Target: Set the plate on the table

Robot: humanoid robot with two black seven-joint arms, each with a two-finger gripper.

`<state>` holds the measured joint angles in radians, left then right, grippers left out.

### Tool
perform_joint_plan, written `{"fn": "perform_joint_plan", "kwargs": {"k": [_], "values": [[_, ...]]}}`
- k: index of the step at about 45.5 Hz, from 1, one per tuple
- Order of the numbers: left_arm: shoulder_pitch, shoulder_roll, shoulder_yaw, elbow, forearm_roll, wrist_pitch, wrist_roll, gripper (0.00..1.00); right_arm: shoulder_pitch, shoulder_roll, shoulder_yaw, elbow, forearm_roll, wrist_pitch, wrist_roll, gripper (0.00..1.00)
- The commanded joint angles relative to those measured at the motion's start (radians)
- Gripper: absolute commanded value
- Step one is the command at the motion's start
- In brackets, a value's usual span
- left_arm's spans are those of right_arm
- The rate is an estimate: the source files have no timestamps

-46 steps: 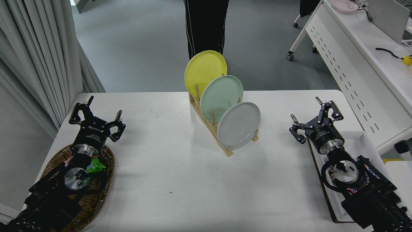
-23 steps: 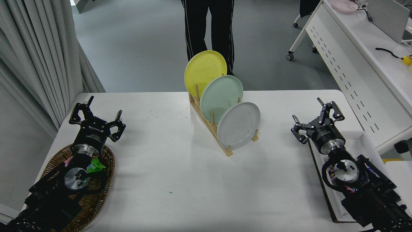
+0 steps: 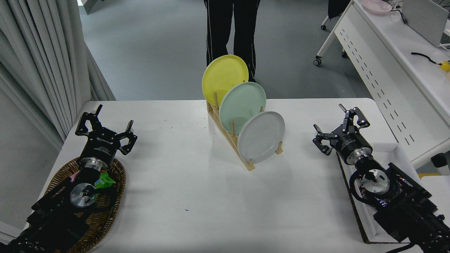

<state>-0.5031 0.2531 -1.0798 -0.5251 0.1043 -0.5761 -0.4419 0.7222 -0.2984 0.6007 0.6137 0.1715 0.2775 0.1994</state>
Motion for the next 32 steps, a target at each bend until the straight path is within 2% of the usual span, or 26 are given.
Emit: {"fn": "perform_joint_plan", "kwargs": {"k": [1, 14, 22, 32], "values": [[0.000, 0.000, 0.000, 0.000, 0.000, 0.001, 0.000, 1.00, 0.150, -0.106, -0.404, 0.090, 0.296, -0.003, 0.000, 1.00], [0.000, 0.000, 0.000, -0.001, 0.000, -0.001, 0.000, 1.00, 0.301, -0.248, -0.607, 0.296, 0.316, -0.003, 0.000, 1.00], [0.000, 0.000, 0.000, 0.000, 0.000, 0.001, 0.000, 1.00, 0.491, -0.262, -0.893, 0.377, 0.304, -0.004, 0.000, 1.00], [0.000, 0.000, 0.000, -0.001, 0.000, 0.001, 0.000, 1.00, 0.585, -0.268, -0.973, 0.428, 0.304, -0.009, 0.000, 1.00]]}}
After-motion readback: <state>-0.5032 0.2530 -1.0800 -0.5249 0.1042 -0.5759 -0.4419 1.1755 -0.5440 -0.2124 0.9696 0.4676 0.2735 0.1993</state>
